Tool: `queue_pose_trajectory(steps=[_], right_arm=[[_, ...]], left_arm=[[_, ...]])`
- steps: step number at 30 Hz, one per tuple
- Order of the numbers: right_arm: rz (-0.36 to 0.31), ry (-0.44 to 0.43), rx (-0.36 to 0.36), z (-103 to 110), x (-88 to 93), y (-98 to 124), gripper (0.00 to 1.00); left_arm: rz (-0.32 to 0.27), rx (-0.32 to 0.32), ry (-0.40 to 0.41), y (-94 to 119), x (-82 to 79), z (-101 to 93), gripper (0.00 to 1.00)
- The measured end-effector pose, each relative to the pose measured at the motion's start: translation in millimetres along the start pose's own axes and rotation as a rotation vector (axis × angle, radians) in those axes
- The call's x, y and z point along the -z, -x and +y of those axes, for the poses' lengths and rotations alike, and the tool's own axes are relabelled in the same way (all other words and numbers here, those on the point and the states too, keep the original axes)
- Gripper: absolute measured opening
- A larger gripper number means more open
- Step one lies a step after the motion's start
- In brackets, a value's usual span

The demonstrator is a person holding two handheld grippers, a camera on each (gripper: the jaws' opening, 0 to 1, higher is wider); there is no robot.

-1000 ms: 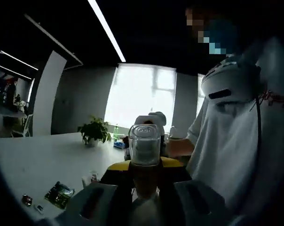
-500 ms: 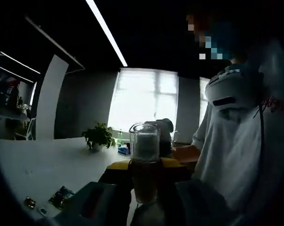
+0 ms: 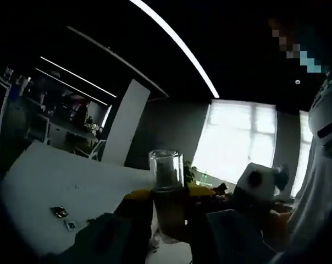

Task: Arrange the skincare products in the storage area until every visible bottle or jar stands upright without overlapping.

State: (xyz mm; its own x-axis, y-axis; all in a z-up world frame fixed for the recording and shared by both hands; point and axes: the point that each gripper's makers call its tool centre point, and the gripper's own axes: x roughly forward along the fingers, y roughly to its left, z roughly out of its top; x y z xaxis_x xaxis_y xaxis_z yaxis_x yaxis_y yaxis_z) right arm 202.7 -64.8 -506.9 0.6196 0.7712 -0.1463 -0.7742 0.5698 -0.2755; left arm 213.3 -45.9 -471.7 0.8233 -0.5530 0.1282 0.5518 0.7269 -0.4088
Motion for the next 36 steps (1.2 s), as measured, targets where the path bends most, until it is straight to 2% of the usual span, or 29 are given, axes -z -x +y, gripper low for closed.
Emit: queue_pose_trajectory(steps=[4,7,8,9,14,16,17,19,20,22,23,24,26,27,28,30,32,33,36], right_arm=[[0.006,0.103,0.077,-2.1,-2.1,2.7,0.19],[0.006,0.167,0.101,-2.9,-3.6,4.7,0.19],[0.010,0.167,0.100,-3.0,-3.6,5.2,0.19],[0.011,0.177,0.095,-3.2,-4.3,5.9,0.19],[0.006,0.182,0.085,-2.3,-8.3,9.4,0.20],[-0.004,0.148,0.062,-0.1,-9.7,10.7,0.20],[-0.008,0.145,0.056,0.6,-10.5,11.5,0.21],[-0.011,0.141,-0.003,7.1,-11.5,12.4,0.22],[-0.027,0.130,-0.026,7.2,-13.9,14.9,0.23],[-0.045,0.078,-0.087,11.1,-16.1,18.0,0.24],[-0.051,0.044,-0.119,10.5,-16.8,21.1,0.24],[-0.069,0.017,-0.147,11.7,-19.6,23.0,0.24],[-0.076,0.021,-0.200,13.4,-22.4,27.5,0.24],[-0.094,0.008,-0.224,17.2,-26.2,28.3,0.24],[-0.105,-0.004,-0.276,23.0,-28.8,30.9,0.25],[-0.099,0.007,-0.313,25.1,-29.4,33.0,0.25],[-0.093,0.006,-0.397,33.5,-30.0,37.2,0.25],[-0.095,0.008,-0.414,34.3,-31.2,38.4,0.26],[-0.072,-0.004,-0.567,49.3,-32.8,48.3,0.25]], left_arm=[[-0.035,-0.047,0.008,-0.7,-0.4,-2.7,0.17],[-0.073,-0.073,0.050,0.8,-1.5,-2.6,0.16],[-0.075,-0.064,0.054,1.4,-0.7,-4.8,0.16],[-0.080,-0.057,0.024,1.7,-2.4,-5.5,0.16],[-0.062,-0.024,0.022,2.7,-4.7,-8.5,0.16],[-0.053,-0.009,0.010,3.2,-5.0,-10.3,0.16],[-0.039,0.016,-0.006,3.9,-4.7,-13.4,0.16],[-0.019,0.064,-0.050,5.6,-5.9,-18.7,0.16],[-0.003,0.111,-0.059,6.9,-6.9,-23.5,0.16],[-0.013,0.179,-0.048,9.6,-15.7,-29.0,0.16],[0.012,0.234,-0.039,11.4,-15.1,-34.8,0.16],[0.020,0.233,-0.051,11.9,-18.0,-32.8,0.16],[0.067,0.333,-0.078,15.3,-15.9,-46.0,0.16],[0.061,0.333,-0.109,14.9,-18.7,-46.3,0.16],[0.097,0.397,-0.138,17.8,-17.0,-56.7,0.16],[0.129,0.427,-0.185,18.6,-15.3,-61.7,0.16],[0.165,0.496,-0.200,21.9,-11.9,-71.5,0.16],[0.181,0.521,-0.214,22.7,-10.7,-75.0,0.16],[0.261,0.638,-0.208,30.8,-2.6,-88.2,0.16]])
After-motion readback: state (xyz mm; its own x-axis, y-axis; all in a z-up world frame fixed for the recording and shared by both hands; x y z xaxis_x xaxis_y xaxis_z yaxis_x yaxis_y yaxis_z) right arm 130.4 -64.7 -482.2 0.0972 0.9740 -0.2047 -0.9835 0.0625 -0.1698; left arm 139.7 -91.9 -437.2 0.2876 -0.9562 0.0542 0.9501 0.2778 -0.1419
